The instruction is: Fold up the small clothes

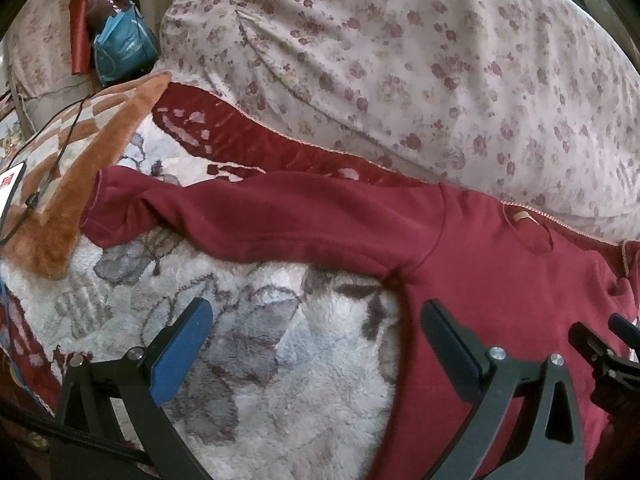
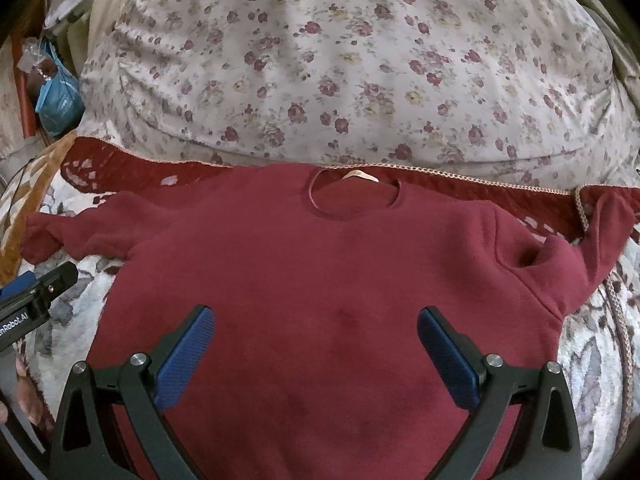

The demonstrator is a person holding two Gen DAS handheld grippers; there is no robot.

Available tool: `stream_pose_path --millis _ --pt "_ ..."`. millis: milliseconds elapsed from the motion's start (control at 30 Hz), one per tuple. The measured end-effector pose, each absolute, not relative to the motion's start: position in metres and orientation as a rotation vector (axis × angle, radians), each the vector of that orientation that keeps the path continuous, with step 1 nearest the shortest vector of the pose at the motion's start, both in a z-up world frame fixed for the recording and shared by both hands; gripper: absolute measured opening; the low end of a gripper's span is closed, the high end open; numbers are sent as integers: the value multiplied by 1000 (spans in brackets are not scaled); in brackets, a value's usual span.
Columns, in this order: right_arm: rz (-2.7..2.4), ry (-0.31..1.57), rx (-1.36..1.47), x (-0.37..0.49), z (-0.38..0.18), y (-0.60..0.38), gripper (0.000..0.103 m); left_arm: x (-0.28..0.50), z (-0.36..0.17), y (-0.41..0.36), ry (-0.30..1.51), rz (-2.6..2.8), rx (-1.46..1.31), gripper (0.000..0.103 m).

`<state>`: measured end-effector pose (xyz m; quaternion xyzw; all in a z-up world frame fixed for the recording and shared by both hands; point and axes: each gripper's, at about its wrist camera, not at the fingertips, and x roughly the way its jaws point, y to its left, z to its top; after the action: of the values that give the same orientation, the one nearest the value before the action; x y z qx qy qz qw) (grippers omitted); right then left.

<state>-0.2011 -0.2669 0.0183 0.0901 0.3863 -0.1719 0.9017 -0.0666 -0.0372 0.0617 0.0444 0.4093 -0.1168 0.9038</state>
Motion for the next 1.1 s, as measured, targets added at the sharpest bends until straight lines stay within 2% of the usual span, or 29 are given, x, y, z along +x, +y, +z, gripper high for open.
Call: stream_pose_path --millis 1100 --pt "-437 838 232 -201 8 -273 103 -73 57 -56 843 -301 130 103"
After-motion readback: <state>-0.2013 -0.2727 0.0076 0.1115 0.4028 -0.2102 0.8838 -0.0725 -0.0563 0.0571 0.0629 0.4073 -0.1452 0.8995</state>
